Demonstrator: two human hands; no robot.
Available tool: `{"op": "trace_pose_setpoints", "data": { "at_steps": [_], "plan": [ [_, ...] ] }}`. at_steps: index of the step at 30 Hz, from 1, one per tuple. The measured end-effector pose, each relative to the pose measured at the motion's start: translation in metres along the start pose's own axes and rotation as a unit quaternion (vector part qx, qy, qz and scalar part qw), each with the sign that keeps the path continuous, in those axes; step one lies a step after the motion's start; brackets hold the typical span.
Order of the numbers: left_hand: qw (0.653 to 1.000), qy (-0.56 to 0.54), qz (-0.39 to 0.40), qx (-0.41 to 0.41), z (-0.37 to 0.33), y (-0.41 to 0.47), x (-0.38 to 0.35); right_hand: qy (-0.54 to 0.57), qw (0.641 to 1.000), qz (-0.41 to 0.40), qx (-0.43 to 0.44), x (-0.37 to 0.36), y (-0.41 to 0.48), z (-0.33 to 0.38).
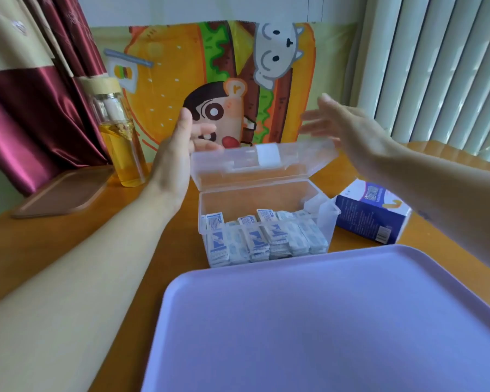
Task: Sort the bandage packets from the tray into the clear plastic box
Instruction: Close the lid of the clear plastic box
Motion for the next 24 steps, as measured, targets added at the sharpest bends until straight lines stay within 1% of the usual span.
{"op": "trace_pose_setpoints", "data": {
  "at_steps": [2, 3, 5, 7, 9, 11, 15, 18, 21, 24],
  "plan": [
    [0.998, 0.045, 0.042, -0.015, -0.005, -0.017, -0.010, -0.083, 0.994, 0.049, 0.053, -0.009, -0.020, 0.015],
    [0.995, 0.073, 0.057, -0.021, -0.006, -0.025, -0.016, -0.139, 0.985, 0.083, 0.059, -0.019, -0.029, 0.015],
    [0.988, 0.130, 0.073, -0.039, -0.008, -0.040, -0.026, -0.246, 0.955, 0.155, 0.062, -0.039, -0.047, 0.012],
    [0.966, 0.236, 0.086, -0.061, -0.004, -0.048, -0.035, -0.306, 0.924, 0.215, 0.074, -0.060, -0.060, 0.005],
    [0.932, 0.338, 0.106, -0.081, 0.001, -0.055, -0.045, -0.339, 0.904, 0.240, 0.105, -0.073, -0.071, 0.005],
    [0.910, 0.388, 0.120, -0.084, 0.007, -0.061, -0.049, -0.358, 0.897, 0.235, 0.111, -0.077, -0.075, 0.003],
    [0.897, 0.418, 0.117, -0.081, 0.011, -0.069, -0.050, -0.386, 0.894, 0.203, 0.105, -0.075, -0.075, -0.008],
    [0.883, 0.447, 0.115, -0.083, 0.012, -0.071, -0.051, -0.383, 0.898, 0.181, 0.117, -0.076, -0.075, -0.009],
    [0.880, 0.453, 0.112, -0.087, 0.011, -0.072, -0.051, -0.375, 0.903, 0.165, 0.131, -0.076, -0.077, -0.008],
    [0.880, 0.455, 0.107, -0.087, 0.010, -0.072, -0.049, -0.389, 0.898, 0.125, 0.166, -0.075, -0.082, -0.003]
  ]
}}
Point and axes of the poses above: each hand's wrist, its own y-axis towards the middle knuckle, its own x-axis out of the back of the hand, z = x × y, the point moved 10 cm from there along y, towards the middle knuckle
